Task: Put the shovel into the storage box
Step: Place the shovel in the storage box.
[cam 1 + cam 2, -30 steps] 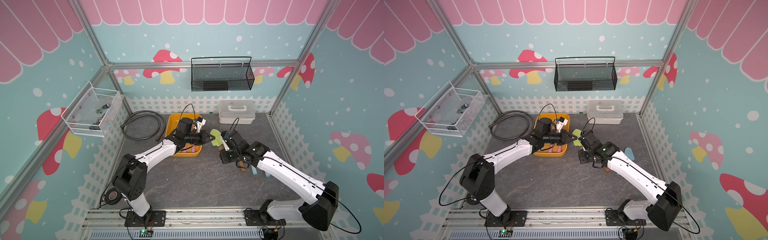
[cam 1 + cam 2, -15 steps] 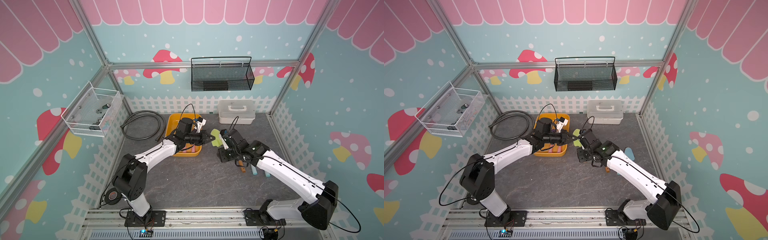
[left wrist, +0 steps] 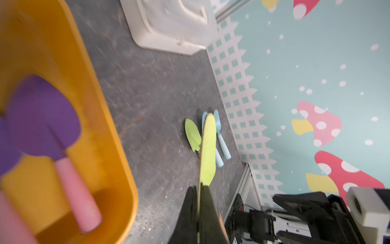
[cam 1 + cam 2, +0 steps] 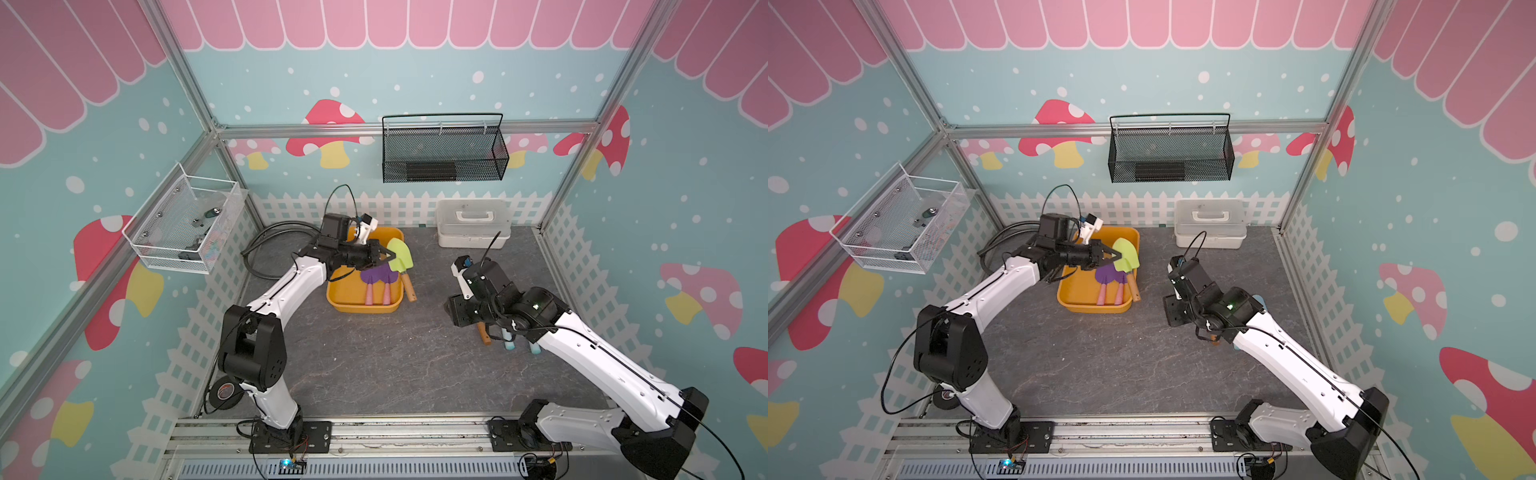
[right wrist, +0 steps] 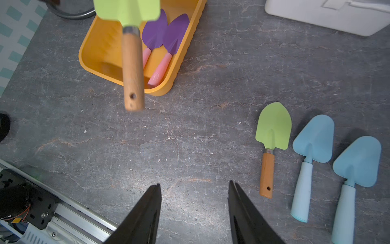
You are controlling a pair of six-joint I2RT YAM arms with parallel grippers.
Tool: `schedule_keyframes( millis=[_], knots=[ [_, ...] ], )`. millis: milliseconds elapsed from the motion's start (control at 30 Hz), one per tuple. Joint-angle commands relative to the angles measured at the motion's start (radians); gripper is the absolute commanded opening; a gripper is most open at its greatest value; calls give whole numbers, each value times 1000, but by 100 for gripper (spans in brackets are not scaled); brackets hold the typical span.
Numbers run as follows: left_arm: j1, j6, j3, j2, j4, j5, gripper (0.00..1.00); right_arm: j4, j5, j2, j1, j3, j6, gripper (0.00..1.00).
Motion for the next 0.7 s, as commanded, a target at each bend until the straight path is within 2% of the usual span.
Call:
schedule_keyframes(
  millis=[0,100,233,433,567,667],
  knots=[
    [67,237,153,86,-311,48,0,-46,42,-4,5,-5,-17,54],
    [102,345,320,196,-498,25,0,-46,40,-6,5,-28,-17,54],
    [104,458,592,364,-754,-131,0,-44,45,-24,5,-49,-12,54],
    [107,523,880,544,-944,-320,0,-44,36,-59,4,-96,-1,54],
    [114,544,946,586,-967,-392,0,-44,24,-76,4,-121,8,54],
    [131,552,971,606,-965,-403,0,-41,13,-78,3,-132,15,54]
  ],
)
